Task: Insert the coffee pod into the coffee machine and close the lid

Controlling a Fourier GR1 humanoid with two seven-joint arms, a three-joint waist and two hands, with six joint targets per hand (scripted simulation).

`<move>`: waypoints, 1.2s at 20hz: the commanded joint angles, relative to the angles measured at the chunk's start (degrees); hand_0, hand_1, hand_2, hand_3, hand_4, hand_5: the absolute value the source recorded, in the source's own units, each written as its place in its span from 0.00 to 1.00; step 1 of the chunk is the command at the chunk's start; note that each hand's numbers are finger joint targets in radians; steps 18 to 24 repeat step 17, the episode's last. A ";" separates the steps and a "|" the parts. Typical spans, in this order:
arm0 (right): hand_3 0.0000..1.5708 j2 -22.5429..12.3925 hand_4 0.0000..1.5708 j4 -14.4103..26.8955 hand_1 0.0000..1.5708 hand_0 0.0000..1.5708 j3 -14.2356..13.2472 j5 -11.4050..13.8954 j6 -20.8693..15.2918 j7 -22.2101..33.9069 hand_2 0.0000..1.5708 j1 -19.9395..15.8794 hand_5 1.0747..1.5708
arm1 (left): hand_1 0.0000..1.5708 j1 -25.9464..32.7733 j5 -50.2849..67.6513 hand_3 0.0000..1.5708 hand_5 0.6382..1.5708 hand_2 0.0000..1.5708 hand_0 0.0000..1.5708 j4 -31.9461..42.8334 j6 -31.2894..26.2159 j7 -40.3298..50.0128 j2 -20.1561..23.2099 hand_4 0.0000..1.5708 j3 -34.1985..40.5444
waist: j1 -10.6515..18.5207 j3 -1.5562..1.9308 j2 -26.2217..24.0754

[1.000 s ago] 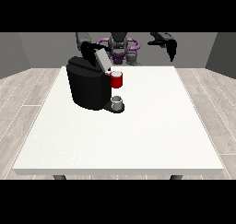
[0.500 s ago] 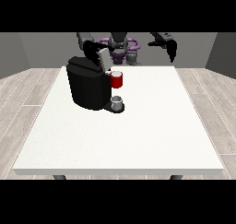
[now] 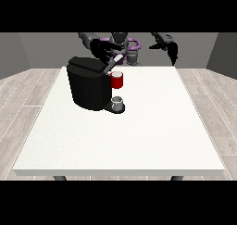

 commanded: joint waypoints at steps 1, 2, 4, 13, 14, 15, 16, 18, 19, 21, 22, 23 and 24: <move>0.00 0.93 0.09 -0.09 0.00 0.00 2.74 3.15 -0.24 -4.07 0.00 0.23 1.00 | 0.00 -0.17 2.12 0.00 1.00 0.00 0.00 0.28 -1.98 0.32 1.83 0.11 1.35 | 0.49 -0.38 -0.22; 0.00 1.86 0.07 1.25 0.00 0.00 2.74 3.83 -1.83 -2.98 0.00 -2.46 1.00 | 0.00 -0.07 -0.81 0.00 1.00 0.00 0.00 -1.76 0.63 1.73 -1.62 0.10 -2.62 | 2.33 -0.37 -0.53; 0.00 2.82 0.08 0.64 0.00 0.00 2.90 3.07 -0.21 -3.94 0.00 -3.01 1.00 | 0.00 -1.82 1.01 0.00 1.00 0.00 0.00 1.14 -0.39 -1.17 1.68 0.00 1.09 | -0.09 -0.38 0.97; 0.00 7.80 0.17 -6.90 0.00 0.00 10.02 -4.97 2.46 -8.37 0.00 9.52 1.00 | 0.00 3.47 0.72 0.00 1.00 0.00 0.00 3.14 0.17 -5.60 0.04 0.13 0.83 | -5.58 -0.38 -7.39; 0.00 7.82 0.18 -7.36 0.00 0.00 9.79 -6.58 3.23 -9.79 0.00 12.98 1.00 | 0.00 5.39 -0.44 0.00 1.00 0.00 0.00 2.23 2.03 -5.16 -2.13 0.16 -0.54 | -6.47 -0.36 -9.18; 0.00 7.84 0.18 -8.96 0.00 0.00 10.22 -7.34 1.13 -6.89 0.00 13.52 1.00 | 0.00 7.79 0.00 0.00 1.00 0.00 0.00 4.22 0.46 -8.19 -0.92 0.12 0.50 | -6.95 -0.38 -9.88; 0.00 7.85 0.16 -6.70 0.00 0.00 9.40 -6.52 1.61 -10.87 0.00 18.28 1.00 | 0.00 5.78 1.09 0.00 1.00 0.00 0.00 -0.08 1.26 -1.67 -1.25 0.12 -0.05 | -6.23 -0.34 -11.00; 0.00 7.86 0.10 -9.95 0.00 0.00 13.77 -8.38 1.06 -8.57 0.00 22.29 1.00 | 0.00 9.76 0.45 0.00 1.00 0.00 0.00 4.09 0.63 -7.09 -0.44 0.12 1.36 | -8.86 -0.38 -13.02; 0.00 7.86 0.10 -9.95 0.00 0.00 13.77 -8.38 1.06 -8.57 0.00 22.29 1.00 | 0.00 9.76 0.45 0.00 1.00 0.00 0.00 4.09 0.63 -7.09 -0.44 0.12 1.36 | -8.86 -0.38 -13.02; 0.00 7.86 0.10 -9.95 0.00 0.00 13.77 -8.38 1.06 -8.57 0.00 22.29 1.00 | 0.00 9.76 0.45 0.00 1.00 0.00 0.00 4.09 0.63 -7.09 -0.44 0.12 1.36 | -8.86 -0.38 -13.02; 0.00 7.86 0.10 -9.95 0.00 0.00 13.77 -8.38 1.06 -8.57 0.00 22.29 1.00 | 0.00 9.76 0.45 0.00 1.00 0.00 0.00 4.09 0.63 -7.09 -0.44 0.12 1.36 | -8.86 -0.38 -13.02; 0.00 7.86 0.10 -9.95 0.00 0.00 13.77 -8.38 1.06 -8.57 0.00 22.29 1.00 | 0.00 9.76 0.45 0.00 1.00 0.00 0.00 4.09 0.63 -7.09 -0.44 0.12 1.36 | -8.86 -0.38 -13.02; 0.00 7.86 0.10 -9.95 0.00 0.00 13.77 -8.38 1.06 -8.57 0.00 22.29 1.00 | 0.00 9.76 0.45 0.00 1.00 0.00 0.00 4.09 0.63 -7.09 -0.44 0.12 1.36 | -8.86 -0.38 -13.02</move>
